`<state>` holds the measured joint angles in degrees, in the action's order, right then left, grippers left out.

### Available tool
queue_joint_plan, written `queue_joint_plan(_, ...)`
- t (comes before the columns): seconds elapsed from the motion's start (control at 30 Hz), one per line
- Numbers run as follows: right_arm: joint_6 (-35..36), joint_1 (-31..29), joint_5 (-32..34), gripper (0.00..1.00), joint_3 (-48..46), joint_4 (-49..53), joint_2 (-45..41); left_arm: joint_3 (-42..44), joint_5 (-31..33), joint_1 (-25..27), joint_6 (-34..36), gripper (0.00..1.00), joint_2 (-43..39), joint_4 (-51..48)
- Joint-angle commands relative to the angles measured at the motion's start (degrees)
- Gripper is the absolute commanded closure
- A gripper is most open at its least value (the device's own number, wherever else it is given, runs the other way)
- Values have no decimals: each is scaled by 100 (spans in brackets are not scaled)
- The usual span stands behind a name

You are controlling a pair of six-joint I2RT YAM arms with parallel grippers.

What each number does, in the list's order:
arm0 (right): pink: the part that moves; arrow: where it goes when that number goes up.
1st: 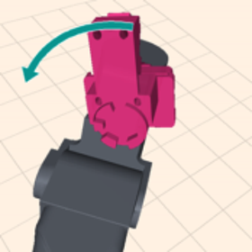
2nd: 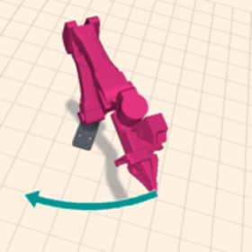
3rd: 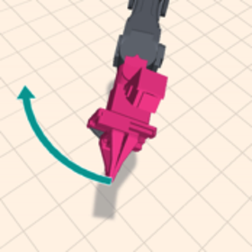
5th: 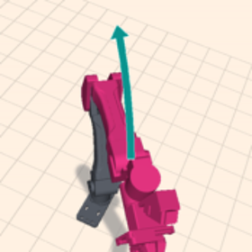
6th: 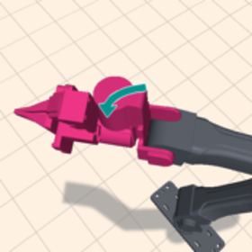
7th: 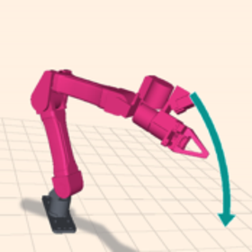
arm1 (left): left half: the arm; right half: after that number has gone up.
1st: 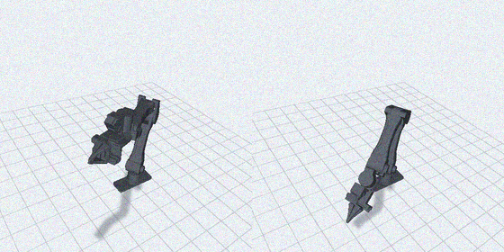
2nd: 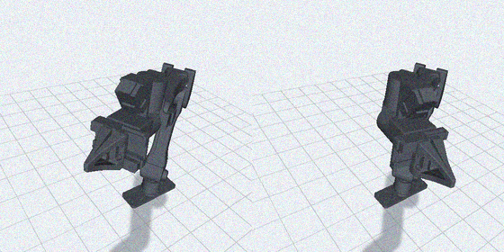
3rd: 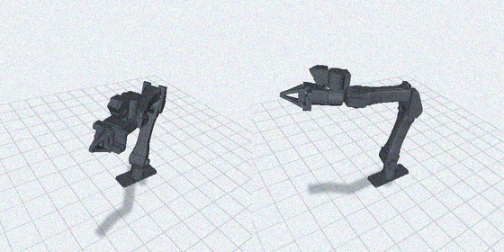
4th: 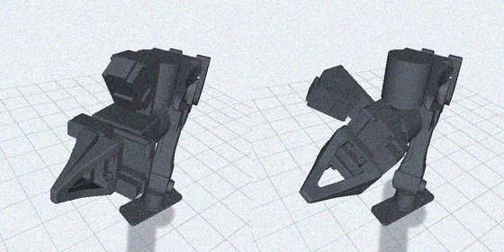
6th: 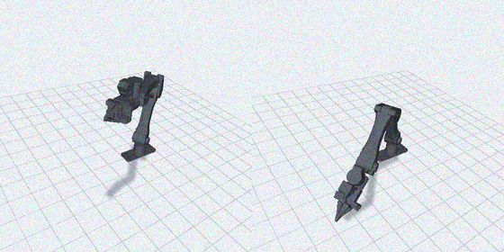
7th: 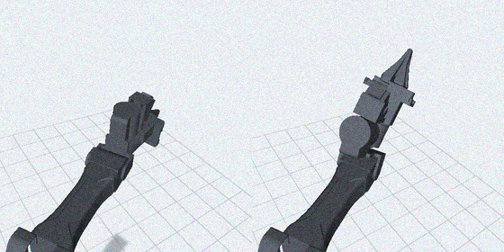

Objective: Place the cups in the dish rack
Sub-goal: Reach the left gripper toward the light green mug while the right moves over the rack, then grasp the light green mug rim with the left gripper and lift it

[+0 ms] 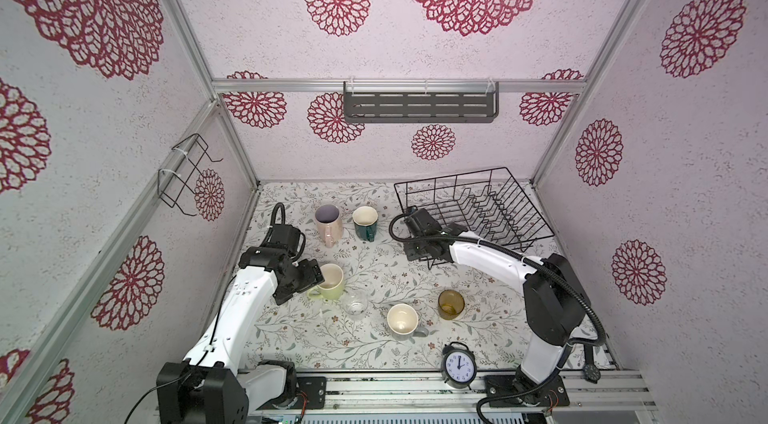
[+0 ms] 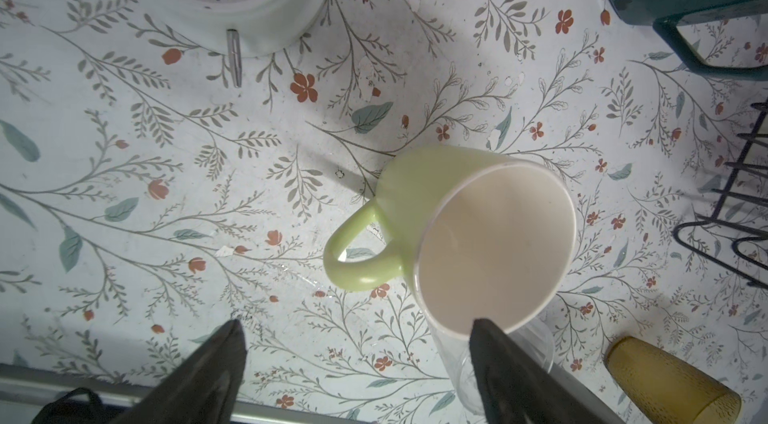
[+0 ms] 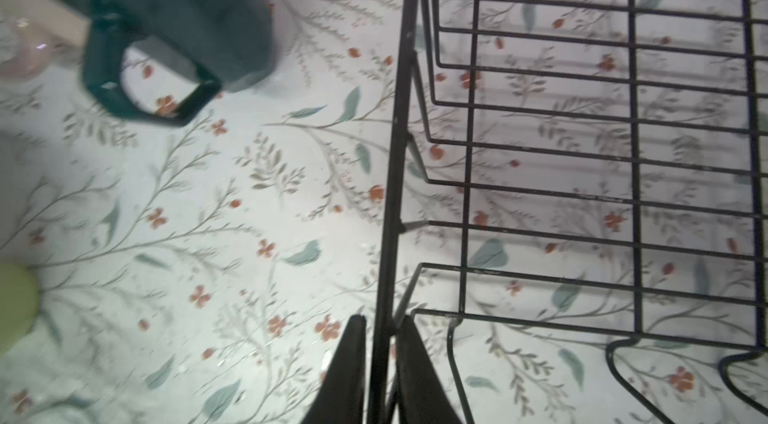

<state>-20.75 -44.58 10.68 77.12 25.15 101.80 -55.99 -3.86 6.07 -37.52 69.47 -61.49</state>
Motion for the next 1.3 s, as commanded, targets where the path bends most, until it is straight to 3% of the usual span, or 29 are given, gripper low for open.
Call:
queue_joint_plan(0.0, -531, -285, -287, 74, -86, -87, -521, -90, -94, 52, 46, 12, 152, 133)
queue_joint_plan(0.1, -540, -299, -170, 61, -229, -150, -789, -3, -207, 70, 58, 15, 213, 304)
queue_joint_plan(0.23, -317, -250, 101, 55, -269, -97, -1211, -34, -378, 127, 115, 18, 351, 365)
queue_joint_plan(0.43, -41, -26, 92, 46, -394, -285, -1877, -185, -133, 250, 271, 21, 744, 399)
queue_joint_plan(0.73, -155, 81, -46, 45, -716, -677, -2239, -424, 87, 468, 469, 47, 1541, 540)
queue_joint_plan(0.87, -104, 83, -71, 45, -769, -724, -2269, -537, 70, 575, 585, 47, 1724, 656)
queue_joint_plan(1.1, -60, 90, -58, 44, -874, -852, -2344, -957, 105, 657, 793, 35, 1890, 678)
queue_joint_plan(1.27, -86, 93, 23, 44, -990, -902, -2467, -1125, 59, 713, 913, 41, 1990, 689)
